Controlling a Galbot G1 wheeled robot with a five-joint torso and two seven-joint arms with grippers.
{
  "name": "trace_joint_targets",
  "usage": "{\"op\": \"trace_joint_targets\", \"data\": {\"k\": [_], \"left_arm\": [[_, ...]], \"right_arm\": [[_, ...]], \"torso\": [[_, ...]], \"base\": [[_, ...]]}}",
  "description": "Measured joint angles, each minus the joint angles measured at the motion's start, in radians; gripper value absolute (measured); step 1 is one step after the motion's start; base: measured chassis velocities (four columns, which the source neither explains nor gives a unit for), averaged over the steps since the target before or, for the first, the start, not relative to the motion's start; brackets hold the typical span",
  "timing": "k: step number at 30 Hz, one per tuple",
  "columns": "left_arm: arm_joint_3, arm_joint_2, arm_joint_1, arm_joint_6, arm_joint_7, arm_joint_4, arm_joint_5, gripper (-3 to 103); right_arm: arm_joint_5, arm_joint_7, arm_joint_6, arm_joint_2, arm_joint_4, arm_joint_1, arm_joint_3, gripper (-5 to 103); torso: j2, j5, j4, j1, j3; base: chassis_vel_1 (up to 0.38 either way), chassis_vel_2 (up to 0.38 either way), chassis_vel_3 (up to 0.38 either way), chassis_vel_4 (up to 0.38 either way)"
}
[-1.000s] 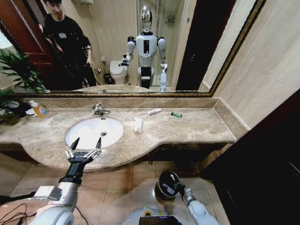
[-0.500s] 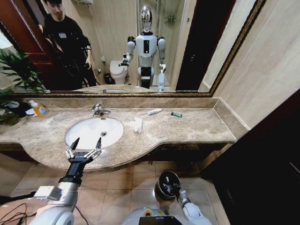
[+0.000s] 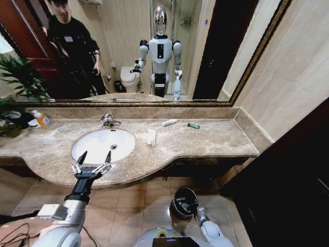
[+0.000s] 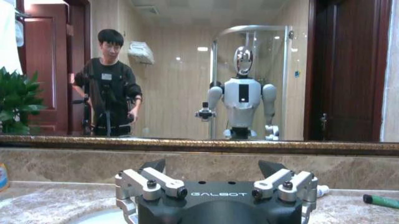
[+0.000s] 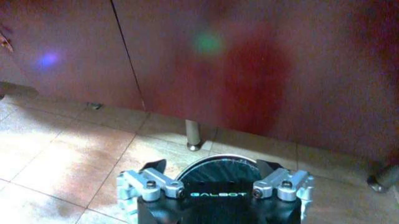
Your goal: Pick up the trash from the sink and place it in the trash bin.
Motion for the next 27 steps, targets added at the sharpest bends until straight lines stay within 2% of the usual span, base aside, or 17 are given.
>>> {"op": "trace_joint_targets", "data": {"k": [6,12,15,16,20,23,27], "left_arm": [[0.0,0.0,0.0,0.0,0.0,0.0,0.0,100],[0.0,0.0,0.0,0.0,0.0,0.0,0.0,100],[0.0,0.0,0.0,0.0,0.0,0.0,0.0,100],[0.0,0.0,0.0,0.0,0.0,0.0,0.0,100],[0.0,0.0,0.0,0.0,0.0,0.0,0.0,100],[0.0,0.0,0.0,0.0,0.0,0.0,0.0,100],[0.0,0.0,0.0,0.0,0.0,0.0,0.0,100]], "right_arm": [[0.039,-0.003,-0.057,-0.03,0.113,-0.048,0.003,100],[0.064,-0.002,-0.065,-0.072,0.211,-0.089,0.025,100],[0.148,-0.008,-0.108,-0.124,0.326,-0.139,0.062,100],[0.148,-0.008,-0.108,-0.124,0.326,-0.139,0.062,100],[0.246,-0.058,-0.179,-0.171,0.488,-0.21,0.135,100],[0.263,-0.086,-0.206,-0.178,0.572,-0.251,0.178,100],[0.267,-0.154,-0.287,-0.15,0.756,-0.32,0.283,100]], "torso": [[0.0,0.0,-0.0001,0.0,0.0],[0.0,0.0002,0.0,0.0,0.0],[0.0,0.0003,0.0,0.0,0.0],[0.0,0.0003,0.0,0.0,0.0],[0.0,0.0001,0.0,0.0,0.0],[0.0,0.0001,0.0,0.0,0.0],[0.0,0.0002,-0.0002,0.0,0.0]], "base": [[0.0,0.0,0.0,0.0],[0.0,0.0,0.0,0.0],[0.0,0.0,0.0,0.0],[0.0,0.0,0.0,0.0],[0.0,0.0,0.0,0.0],[0.0,0.0,0.0,0.0],[0.0,0.0,0.0,0.0]]}}
